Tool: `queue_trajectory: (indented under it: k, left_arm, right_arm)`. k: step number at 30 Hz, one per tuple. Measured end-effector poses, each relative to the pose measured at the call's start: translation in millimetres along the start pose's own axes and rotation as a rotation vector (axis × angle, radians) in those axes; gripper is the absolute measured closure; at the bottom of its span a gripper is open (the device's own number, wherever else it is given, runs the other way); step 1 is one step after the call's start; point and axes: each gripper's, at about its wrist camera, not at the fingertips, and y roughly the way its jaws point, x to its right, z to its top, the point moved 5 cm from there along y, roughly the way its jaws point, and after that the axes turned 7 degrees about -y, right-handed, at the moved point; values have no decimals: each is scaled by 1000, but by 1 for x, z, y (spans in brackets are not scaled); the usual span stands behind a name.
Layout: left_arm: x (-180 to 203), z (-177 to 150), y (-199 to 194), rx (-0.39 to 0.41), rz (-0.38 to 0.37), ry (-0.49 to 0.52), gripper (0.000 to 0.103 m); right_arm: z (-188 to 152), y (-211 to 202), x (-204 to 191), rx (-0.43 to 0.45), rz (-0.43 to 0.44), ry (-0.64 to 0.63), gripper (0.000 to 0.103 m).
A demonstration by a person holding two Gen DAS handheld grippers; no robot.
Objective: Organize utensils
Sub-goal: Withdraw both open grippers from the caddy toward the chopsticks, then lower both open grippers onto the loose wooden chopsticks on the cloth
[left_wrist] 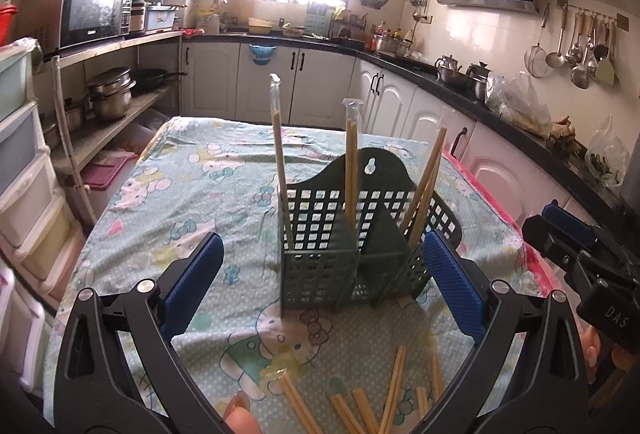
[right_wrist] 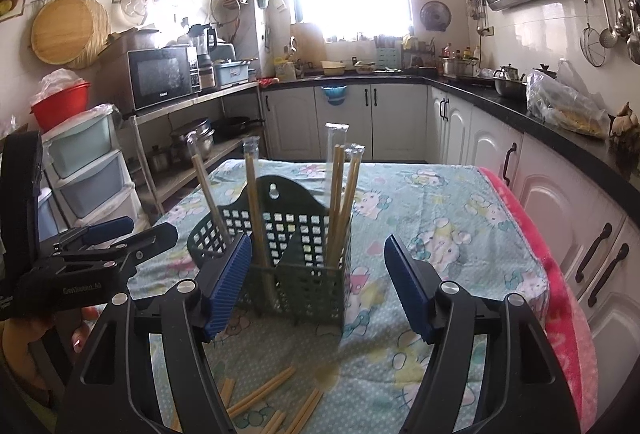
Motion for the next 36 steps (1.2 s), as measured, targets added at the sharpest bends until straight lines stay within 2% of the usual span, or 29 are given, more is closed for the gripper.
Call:
queue_trajectory:
  k: [8, 19, 31, 36]
  left_arm:
    - [-11, -9, -9, 9, 27, 3, 11]
    - [-22, -26, -9, -26, 47, -3, 11]
    - [-39, -59, 7, -129, 64, -40, 11]
    - [-48, -77, 18, -191, 64, -68, 24]
  right_arm:
    - [-12, -1, -9, -26, 16, -5, 36]
    - [-33, 0, -18, -78, 39, -6, 36]
    - [-57, 8, -19, -150, 80, 13, 37]
    - [-71, 16, -18, -198, 98, 29, 40]
